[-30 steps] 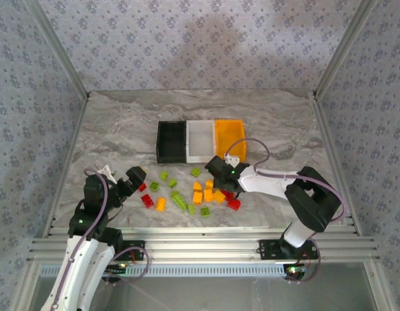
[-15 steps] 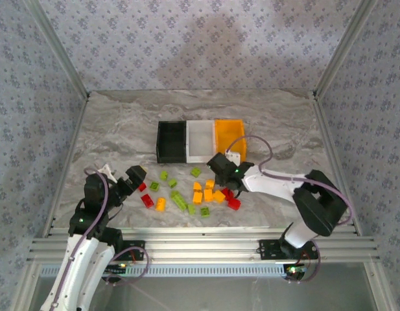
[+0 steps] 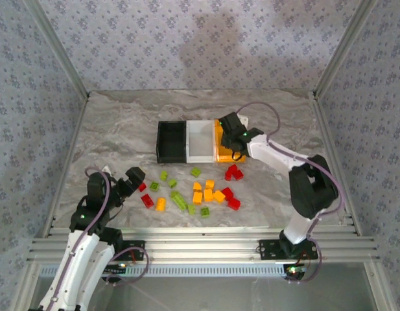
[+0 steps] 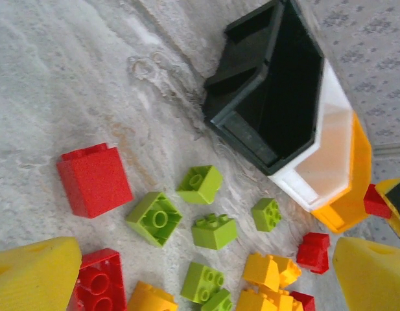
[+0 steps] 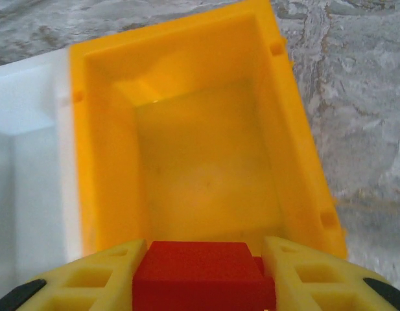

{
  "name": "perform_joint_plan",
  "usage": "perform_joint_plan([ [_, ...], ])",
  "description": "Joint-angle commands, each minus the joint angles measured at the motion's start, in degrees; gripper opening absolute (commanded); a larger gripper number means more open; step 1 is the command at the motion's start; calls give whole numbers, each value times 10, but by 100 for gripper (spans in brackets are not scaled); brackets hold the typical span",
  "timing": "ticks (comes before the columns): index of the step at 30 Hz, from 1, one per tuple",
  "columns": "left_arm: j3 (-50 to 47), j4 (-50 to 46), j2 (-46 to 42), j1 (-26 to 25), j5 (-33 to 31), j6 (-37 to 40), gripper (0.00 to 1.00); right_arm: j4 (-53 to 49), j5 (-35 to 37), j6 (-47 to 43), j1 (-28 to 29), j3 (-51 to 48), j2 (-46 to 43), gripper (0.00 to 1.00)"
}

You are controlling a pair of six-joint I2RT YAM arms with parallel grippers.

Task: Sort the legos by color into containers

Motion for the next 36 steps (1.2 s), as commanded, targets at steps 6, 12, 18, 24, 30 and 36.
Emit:
perform_joint_plan([
  [6,21,-40,53,-3,-31,7,97,-6,-19,-43,-18,64,29,69],
  [12,50,-65,86,-3,-63,33,91,56,-35,-25,0,-44,-76,70],
  [18,28,-17,130,-3,-81,40,86,104,-35,13,37,-159,-140,70],
  [24,13,82,229,-3,-77,46,84,113,-35,27,49,-194,-166,70],
  [30,8,160,313,-3,-82,47,80,114,-24,30,51,-215,-195,70],
  [36,23,195,410,-7,-77,58,71,111,-7,33,52,-226,-213,70],
])
